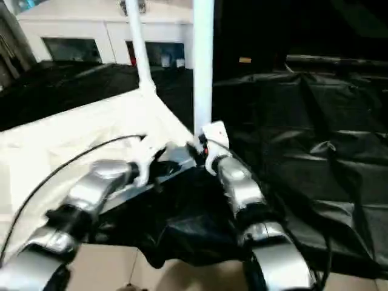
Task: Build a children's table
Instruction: Rotate leg to tighten
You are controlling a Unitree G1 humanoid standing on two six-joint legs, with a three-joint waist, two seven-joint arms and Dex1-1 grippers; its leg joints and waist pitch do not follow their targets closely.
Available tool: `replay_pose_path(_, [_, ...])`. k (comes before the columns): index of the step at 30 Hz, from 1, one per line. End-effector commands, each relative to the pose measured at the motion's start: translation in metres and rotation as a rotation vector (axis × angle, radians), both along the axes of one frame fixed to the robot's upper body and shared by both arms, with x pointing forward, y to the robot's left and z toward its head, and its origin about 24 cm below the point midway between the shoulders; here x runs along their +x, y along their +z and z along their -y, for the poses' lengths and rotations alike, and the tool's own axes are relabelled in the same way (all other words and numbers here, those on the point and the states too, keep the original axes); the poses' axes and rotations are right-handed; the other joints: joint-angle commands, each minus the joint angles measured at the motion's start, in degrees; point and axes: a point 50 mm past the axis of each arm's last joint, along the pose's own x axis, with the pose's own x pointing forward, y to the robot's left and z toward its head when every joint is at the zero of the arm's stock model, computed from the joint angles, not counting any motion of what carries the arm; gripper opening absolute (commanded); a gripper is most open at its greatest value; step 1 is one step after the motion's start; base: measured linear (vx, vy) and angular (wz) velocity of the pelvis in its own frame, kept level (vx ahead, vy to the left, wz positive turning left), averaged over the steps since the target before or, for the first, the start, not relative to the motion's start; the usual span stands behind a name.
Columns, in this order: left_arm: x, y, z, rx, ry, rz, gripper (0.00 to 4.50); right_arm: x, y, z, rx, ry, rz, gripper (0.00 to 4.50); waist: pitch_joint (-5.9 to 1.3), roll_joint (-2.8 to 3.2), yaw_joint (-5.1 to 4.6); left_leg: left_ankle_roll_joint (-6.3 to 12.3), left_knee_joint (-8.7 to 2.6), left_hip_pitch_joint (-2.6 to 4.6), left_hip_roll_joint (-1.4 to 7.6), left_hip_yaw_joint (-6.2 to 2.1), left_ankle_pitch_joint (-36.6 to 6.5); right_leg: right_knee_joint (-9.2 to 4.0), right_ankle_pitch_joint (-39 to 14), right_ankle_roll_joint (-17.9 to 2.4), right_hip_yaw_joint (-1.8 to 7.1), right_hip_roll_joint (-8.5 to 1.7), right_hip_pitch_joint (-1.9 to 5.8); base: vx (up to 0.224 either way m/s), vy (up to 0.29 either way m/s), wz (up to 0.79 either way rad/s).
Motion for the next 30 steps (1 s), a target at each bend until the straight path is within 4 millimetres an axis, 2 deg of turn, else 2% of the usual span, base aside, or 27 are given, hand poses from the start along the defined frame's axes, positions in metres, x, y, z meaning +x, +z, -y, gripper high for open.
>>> replay_pose_path(1, [0.011, 0.021, 0.008, -0.028, 0.015, 0.106, 0.00, -0.016, -0.018, -0.032, 0.039, 0.145, -0.095, 3.51, -3.80, -0.32, -0.25, 1.40, -3.46, 0.12, 0.56, -0.08, -13.40, -3.89, -10.25, -11.59, 1.95, -2.78, 3.11, 0.000, 0.000, 0.00])
replay_pose_path(4, [0.007, 0.022, 0.006, -0.038, -0.050, 0.108, 0.00, -0.014, -0.014, -0.026, 0.003, 0.177, -0.057, 3.77, -3.87, -0.24, -0.39, 2.00, -3.40, 0.19, 0.63, -0.03, -12.86, -3.82, -9.17, -12.20, 1.91, -2.85, 3.13, 0.000, 0.000, 0.00])
replay_pose_path(8, [0.001, 0.022, 0.003, -0.068, -0.123, 0.097, 0.00, -0.014, -0.010, -0.020, -0.013, 0.251, -0.032, 3.77, -3.78, -0.25, -0.71, 2.57, -3.38, 0.04, 0.67, 0.02, -13.29, -3.81, -9.17, -12.81, 1.84, -2.87, 3.25, 0.000, 0.000, 0.00])
replay_pose_path(9, [-0.003, 0.021, 0.000, -0.068, -0.156, 0.086, 0.00, -0.015, -0.008, -0.016, -0.023, 0.310, -0.013, 3.77, -3.81, -0.28, -0.74, 2.67, -3.36, 0.19, 0.79, 0.01, -13.33, -3.78, -9.01, -13.10, 1.83, -2.90, 3.22, 0.000, 0.000, 0.00])
replay_pose_path(11, [-0.012, 0.017, -0.007, -0.066, -0.237, 0.057, 0.00, -0.021, -0.001, -0.006, -0.019, 0.458, 0.022, 3.77, -3.78, -0.57, -0.53, 3.54, -3.27, -0.03, 0.88, 0.12, -13.19, -3.67, -8.46, -13.43, 1.79, -2.86, 3.45, 0.000, 0.000, 0.00])
replay_pose_path(14, [-0.017, 0.016, -0.011, -0.064, -0.286, 0.040, 0.00, -0.025, 0.003, 0.001, -0.013, 0.534, 0.034, 3.77, -3.78, -0.54, -0.30, 4.51, -3.22, 0.13, 1.12, 0.25, -12.23, -3.54, -7.57, -14.07, 1.80, -2.71, 3.11, 0.000, 0.000, 0.00])
replay_pose_path(18, [-0.023, 0.014, -0.020, -0.042, -0.343, 0.016, 0.00, -0.032, 0.007, 0.012, -0.033, 0.652, 0.034, 3.77, -3.59, -0.65, 0.13, 3.63, -3.42, 0.33, 1.18, 0.21, -13.96, -3.82, -11.13, -13.42, 1.91, -2.83, 3.01, 0.000, 0.000, 0.00])
replay_pose_path(23, [-0.027, 0.014, -0.028, -0.023, -0.394, -0.002, 0.00, -0.041, 0.010, 0.023, -0.013, 0.757, 0.005, 3.77, -3.62, -0.71, 0.29, 3.79, -3.38, 0.26, 1.21, 0.19, -13.28, -3.68, -10.10, -13.46, 1.97, -2.83, 2.98, 0.000, 0.000, 0.00])
replay_pose_path(26, [-0.032, 0.014, -0.031, -0.017, -0.452, -0.032, 0.00, -0.047, 0.012, 0.027, 0.010, 0.820, -0.022, 3.44, -3.55, -0.72, 0.41, 4.21, -3.37, 0.25, 1.19, 0.20, -13.02, -3.72, -10.04, -13.57, 1.97, -2.80, 3.04, 0.000, 0.000, 0.00])
replay_pose_path(28, [-0.035, 0.014, -0.032, -0.010, -0.476, -0.044, 0.00, -0.049, 0.013, 0.027, 0.018, 0.843, -0.030, 3.44, -3.61, -0.61, 0.45, 4.04, -3.39, 0.29, 1.25, 0.17, -12.98, -3.66, -10.04, -13.78, 1.93, -2.80, 2.97, 0.000, 0.000, 0.00])
replay_pose_path(30, [-0.036, 0.014, -0.032, -0.004, -0.493, -0.051, 0.00, -0.051, 0.014, 0.028, 0.018, 0.868, -0.043, 3.08, -3.49, -0.65, 0.37, 3.66, -3.45, 0.23, 1.17, 0.18, -13.60, -3.79, -11.01, -13.65, 1.92, -2.76, 2.97, 0.000, 0.000, 0.00])
